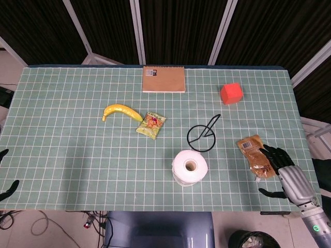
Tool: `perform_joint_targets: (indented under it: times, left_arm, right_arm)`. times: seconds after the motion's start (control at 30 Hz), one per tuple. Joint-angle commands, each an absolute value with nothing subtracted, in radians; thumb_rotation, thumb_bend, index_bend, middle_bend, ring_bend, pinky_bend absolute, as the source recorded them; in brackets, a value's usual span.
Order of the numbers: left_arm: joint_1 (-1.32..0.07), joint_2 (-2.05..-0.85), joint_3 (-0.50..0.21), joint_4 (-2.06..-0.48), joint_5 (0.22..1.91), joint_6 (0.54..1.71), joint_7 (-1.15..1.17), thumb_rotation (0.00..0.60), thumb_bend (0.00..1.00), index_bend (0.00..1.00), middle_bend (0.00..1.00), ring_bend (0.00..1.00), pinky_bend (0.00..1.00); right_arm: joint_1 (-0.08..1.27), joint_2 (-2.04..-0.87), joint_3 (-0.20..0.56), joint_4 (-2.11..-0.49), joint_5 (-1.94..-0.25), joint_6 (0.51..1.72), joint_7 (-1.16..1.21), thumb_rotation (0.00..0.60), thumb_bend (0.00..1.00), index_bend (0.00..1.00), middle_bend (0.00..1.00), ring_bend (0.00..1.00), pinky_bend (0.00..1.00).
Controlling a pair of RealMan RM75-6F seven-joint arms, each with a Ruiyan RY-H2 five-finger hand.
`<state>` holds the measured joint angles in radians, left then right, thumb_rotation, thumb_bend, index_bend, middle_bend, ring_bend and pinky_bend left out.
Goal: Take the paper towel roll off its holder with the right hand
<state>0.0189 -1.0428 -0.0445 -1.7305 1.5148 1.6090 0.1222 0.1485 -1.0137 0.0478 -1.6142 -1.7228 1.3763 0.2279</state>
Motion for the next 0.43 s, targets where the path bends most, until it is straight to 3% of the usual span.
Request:
perform_joint_targets:
  times: [0.03, 0.43]
  left_arm:
    - [0.017, -1.045, -0.044, -1.73, 1.517, 1.608, 0.126, 0.6, 0.22, 0.14, 0.0, 0.0, 0.04]
    - [0.002, -1.061, -0.039, -1.721, 1.526, 1.583, 0.151, 0.6, 0.22, 0.14, 0.0, 0.0, 0.04]
  right_arm:
    - [0.02, -1.121, 0.084, -1.512, -1.742, 1.625, -0.175, 0.6, 0.0, 0.0, 0.0, 0.0, 0.0]
    - [0.014, -1.159, 0.09, -1.468, -1.732, 1.668, -0.186, 0.6, 0.0, 0.0, 0.0, 0.0, 0.0]
